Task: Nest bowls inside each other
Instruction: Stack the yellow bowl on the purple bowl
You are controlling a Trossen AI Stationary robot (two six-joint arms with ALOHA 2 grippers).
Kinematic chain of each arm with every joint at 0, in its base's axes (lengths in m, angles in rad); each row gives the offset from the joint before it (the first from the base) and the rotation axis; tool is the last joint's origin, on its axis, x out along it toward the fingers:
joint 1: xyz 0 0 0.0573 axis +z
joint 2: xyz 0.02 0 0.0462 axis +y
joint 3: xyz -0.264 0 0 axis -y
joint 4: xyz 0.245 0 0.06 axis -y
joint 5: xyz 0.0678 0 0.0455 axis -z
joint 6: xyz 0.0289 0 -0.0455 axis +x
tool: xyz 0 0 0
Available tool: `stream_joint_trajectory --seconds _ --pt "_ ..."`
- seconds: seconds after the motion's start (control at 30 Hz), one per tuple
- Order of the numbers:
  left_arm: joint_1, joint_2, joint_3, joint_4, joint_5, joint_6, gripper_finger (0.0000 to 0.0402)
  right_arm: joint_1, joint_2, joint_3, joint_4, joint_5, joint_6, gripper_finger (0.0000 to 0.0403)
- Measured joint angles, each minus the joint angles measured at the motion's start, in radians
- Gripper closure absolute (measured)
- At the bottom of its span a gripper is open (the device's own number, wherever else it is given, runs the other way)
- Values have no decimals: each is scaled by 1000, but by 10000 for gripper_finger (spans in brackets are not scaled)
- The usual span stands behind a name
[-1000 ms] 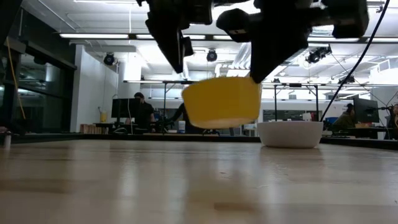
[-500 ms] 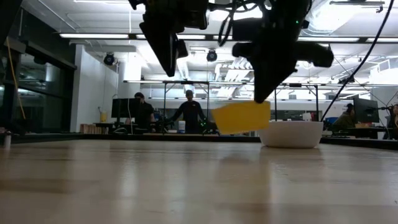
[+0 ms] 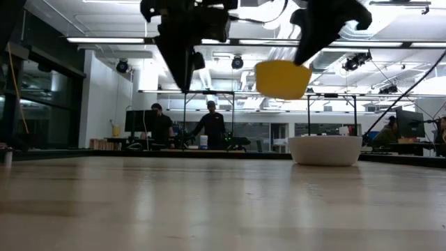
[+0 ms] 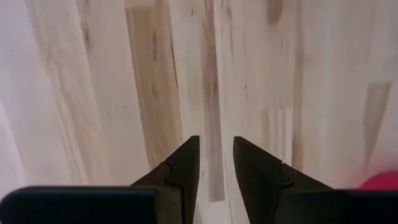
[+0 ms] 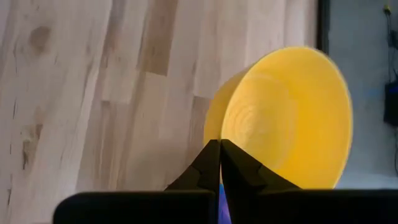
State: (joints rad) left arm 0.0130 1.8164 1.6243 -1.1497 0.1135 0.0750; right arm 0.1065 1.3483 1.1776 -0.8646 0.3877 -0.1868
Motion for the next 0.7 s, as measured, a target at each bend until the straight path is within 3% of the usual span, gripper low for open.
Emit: stream_joint_trajectory --seconds 0.33,0.7 --pt "7 1 -154 55 -3 0 304 -72 -241 -276 66 12 93 400" --pt "7 1 -187 88 -2 -27 304 -237 -246 -385 112 -36 25 400"
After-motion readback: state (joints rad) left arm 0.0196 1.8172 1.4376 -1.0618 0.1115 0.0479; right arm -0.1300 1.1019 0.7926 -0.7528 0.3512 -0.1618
